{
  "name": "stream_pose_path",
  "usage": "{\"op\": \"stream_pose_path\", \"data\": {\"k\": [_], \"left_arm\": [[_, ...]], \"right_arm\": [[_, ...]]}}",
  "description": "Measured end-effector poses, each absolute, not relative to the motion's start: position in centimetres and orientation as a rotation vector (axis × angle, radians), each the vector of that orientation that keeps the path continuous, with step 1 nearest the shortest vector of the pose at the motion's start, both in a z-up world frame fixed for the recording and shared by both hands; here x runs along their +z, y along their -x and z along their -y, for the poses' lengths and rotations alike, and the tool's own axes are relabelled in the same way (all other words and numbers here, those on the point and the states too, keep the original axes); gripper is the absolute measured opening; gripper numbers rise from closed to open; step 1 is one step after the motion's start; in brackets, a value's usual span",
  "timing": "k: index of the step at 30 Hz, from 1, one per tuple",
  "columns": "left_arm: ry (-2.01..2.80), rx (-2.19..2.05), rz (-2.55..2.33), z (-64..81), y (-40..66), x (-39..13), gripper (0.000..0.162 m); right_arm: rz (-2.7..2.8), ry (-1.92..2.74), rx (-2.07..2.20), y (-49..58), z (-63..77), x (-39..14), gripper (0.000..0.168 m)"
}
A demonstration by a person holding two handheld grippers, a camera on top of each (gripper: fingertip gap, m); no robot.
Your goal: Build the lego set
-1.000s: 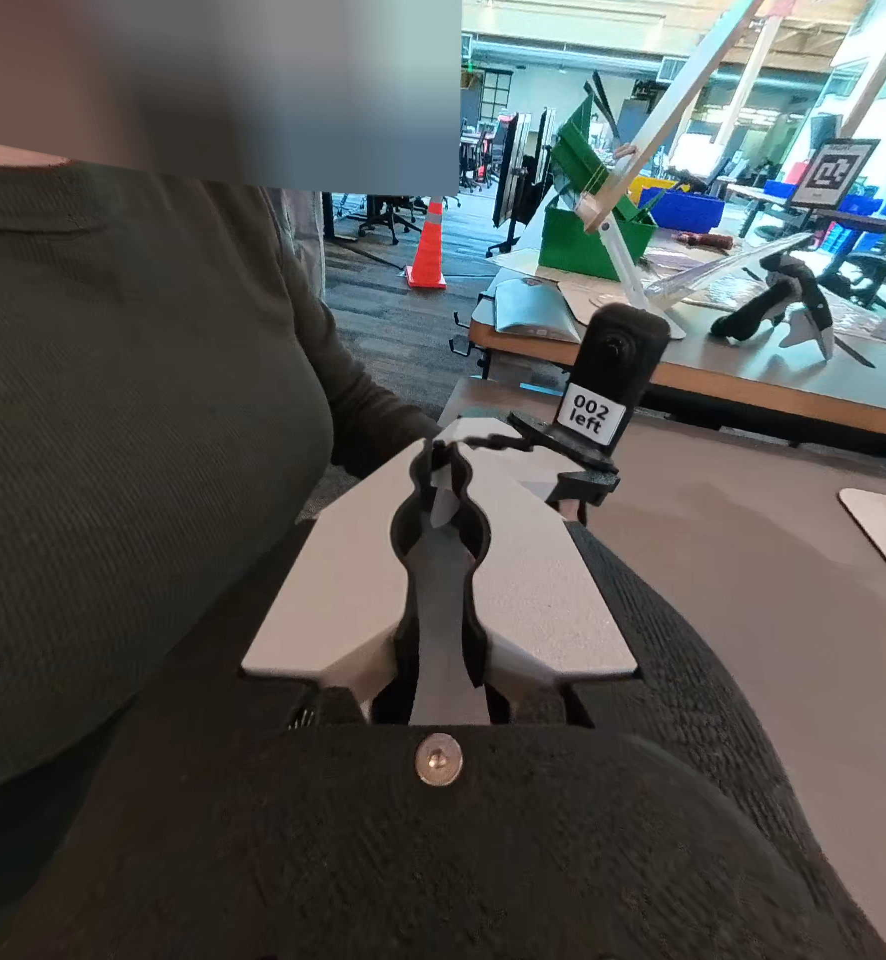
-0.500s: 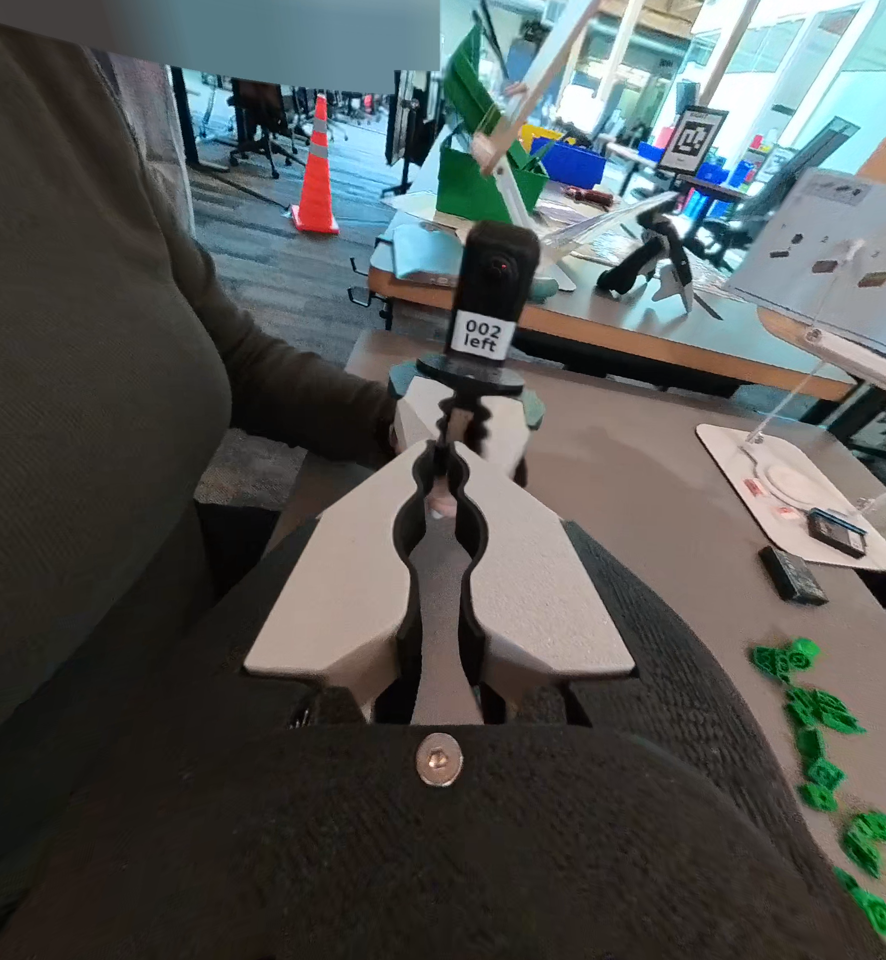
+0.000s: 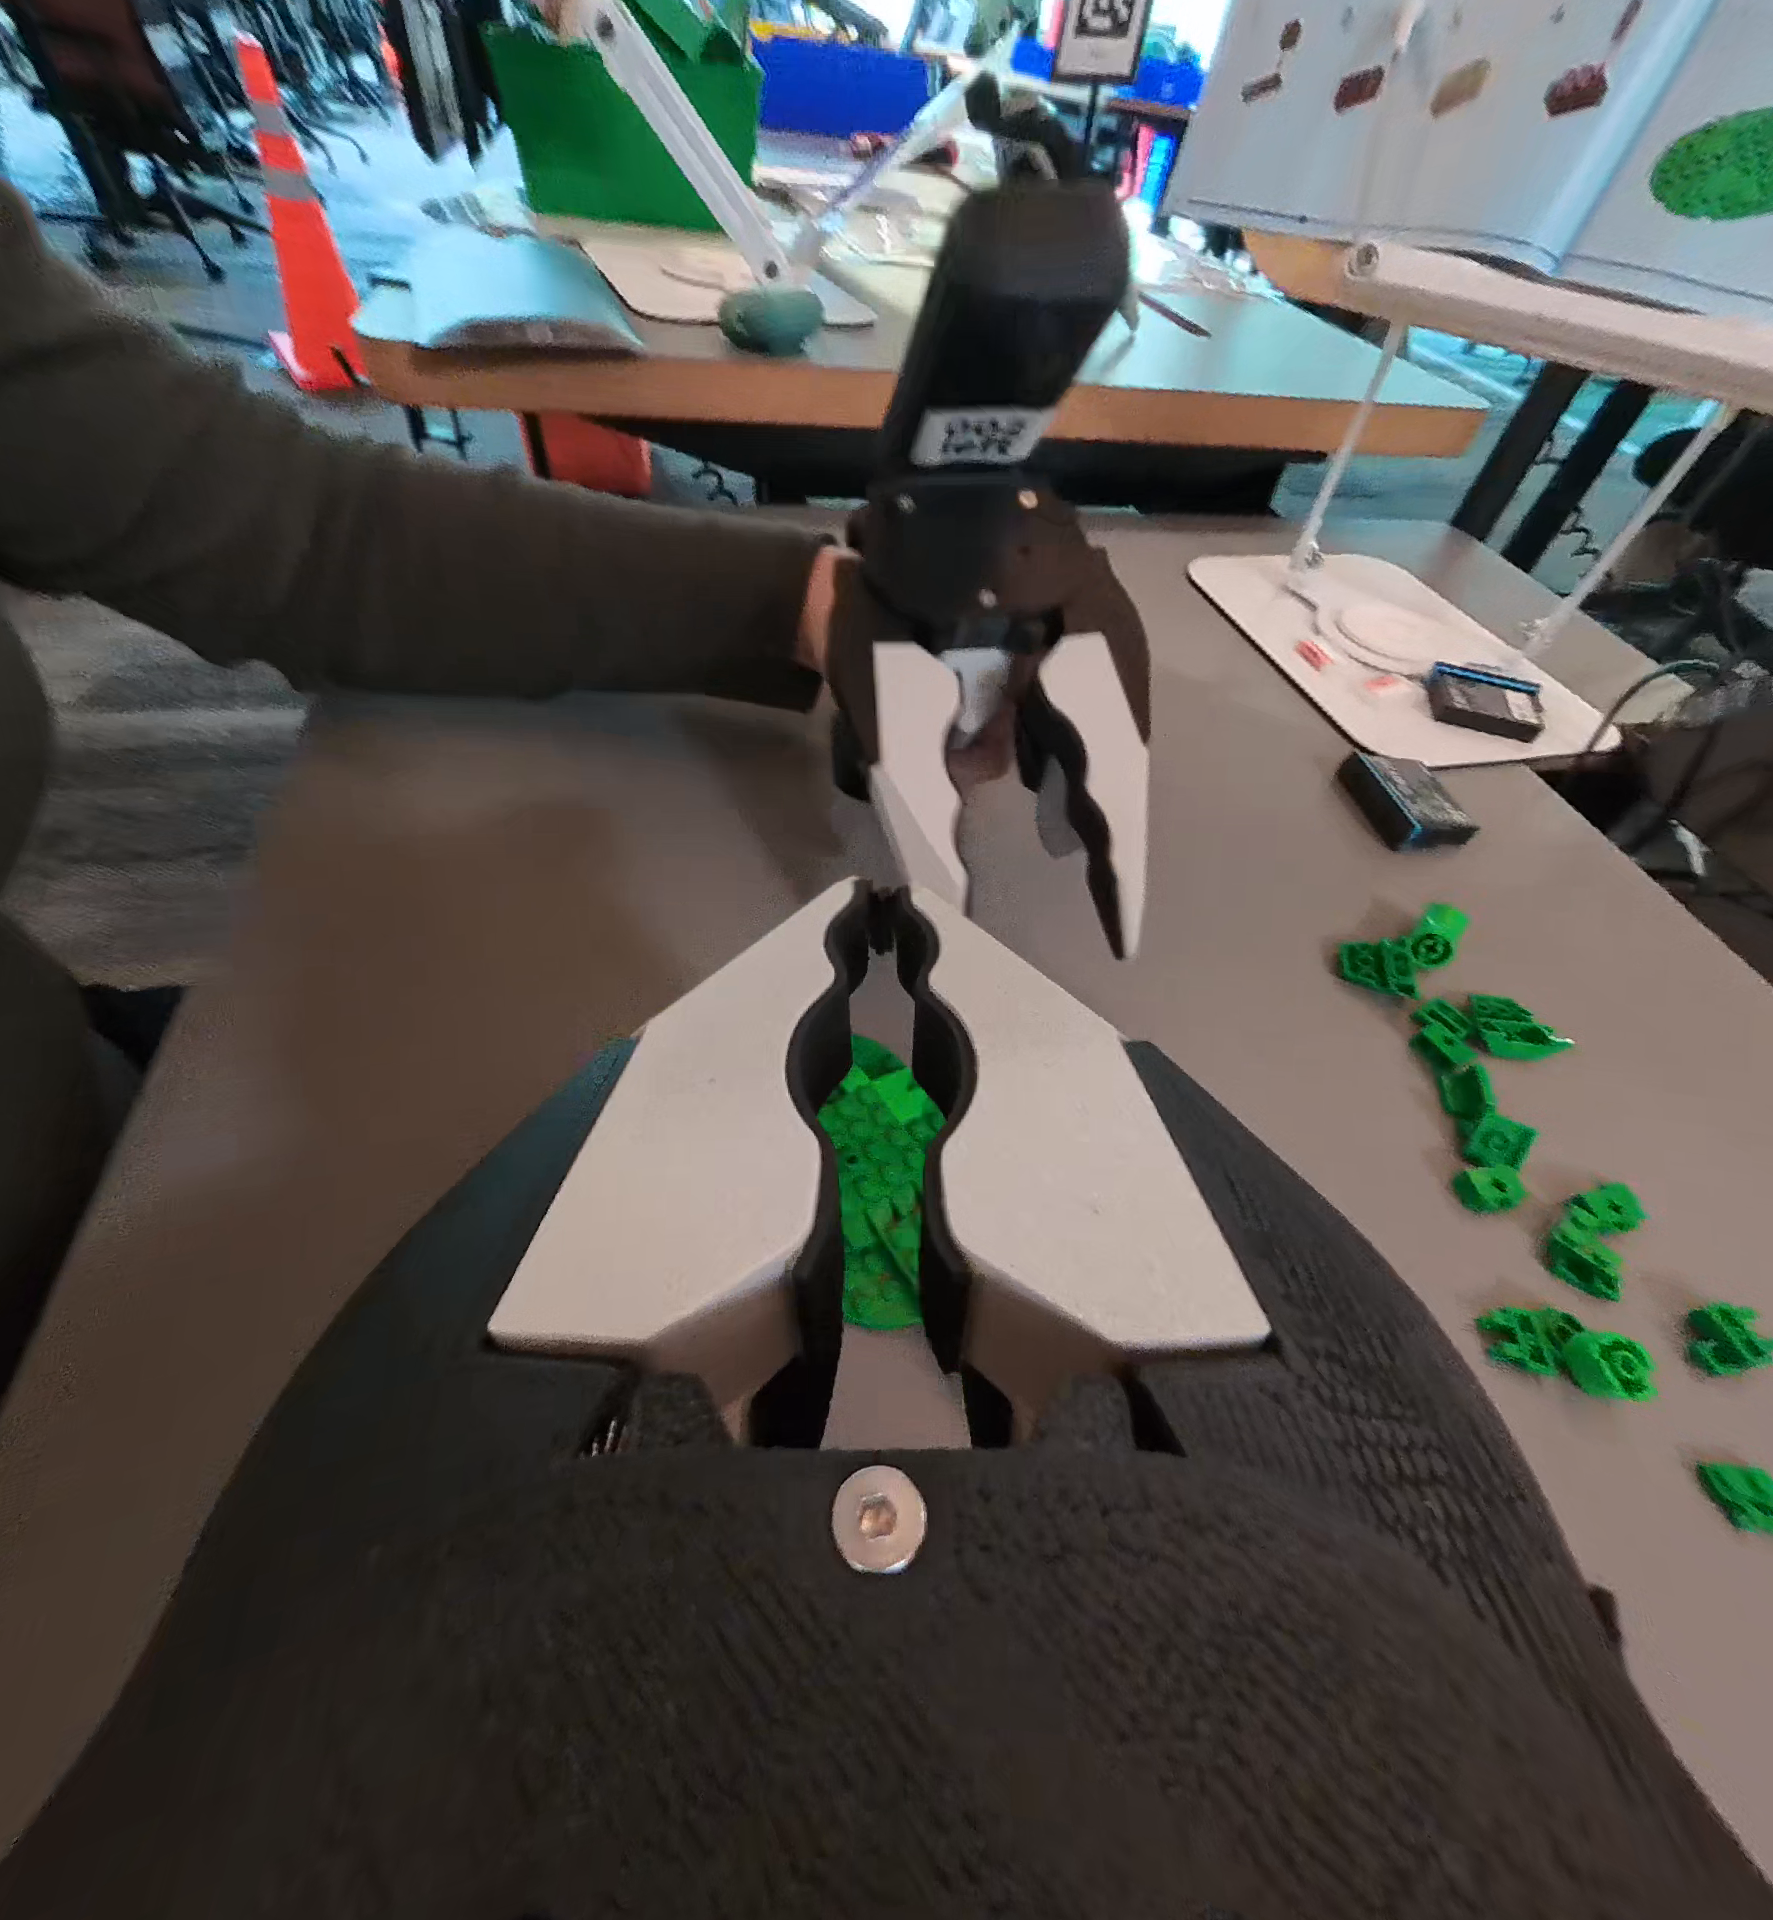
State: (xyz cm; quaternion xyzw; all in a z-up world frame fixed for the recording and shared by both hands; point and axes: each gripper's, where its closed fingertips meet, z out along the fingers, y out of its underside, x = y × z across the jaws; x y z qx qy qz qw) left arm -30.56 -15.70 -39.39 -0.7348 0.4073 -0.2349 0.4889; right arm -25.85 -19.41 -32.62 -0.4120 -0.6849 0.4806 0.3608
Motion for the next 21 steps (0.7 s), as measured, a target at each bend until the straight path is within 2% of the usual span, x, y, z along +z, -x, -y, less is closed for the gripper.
{"op": "stream_pose_path", "data": {"k": [6, 13, 21], "left_arm": [[1.559, -0.650, -1.046, 17.5, 28.2, -36.1, 0.033], [1.796, -0.417, -1.118, 15.3, 32.0, -41.2, 0.045], [1.864, -0.442, -1.260, 14.3, 32.4, -43.2, 0.035]], "right_arm": [[1.774, 1.029, 1.147, 27.7, 18.6, -34.0, 0.002], [1.711, 1.097, 1.218, 30.0, 16.6, -34.7, 0.002], [1.640, 1.166, 1.323, 31.1, 15.5, -34.8, 0.002]]}}
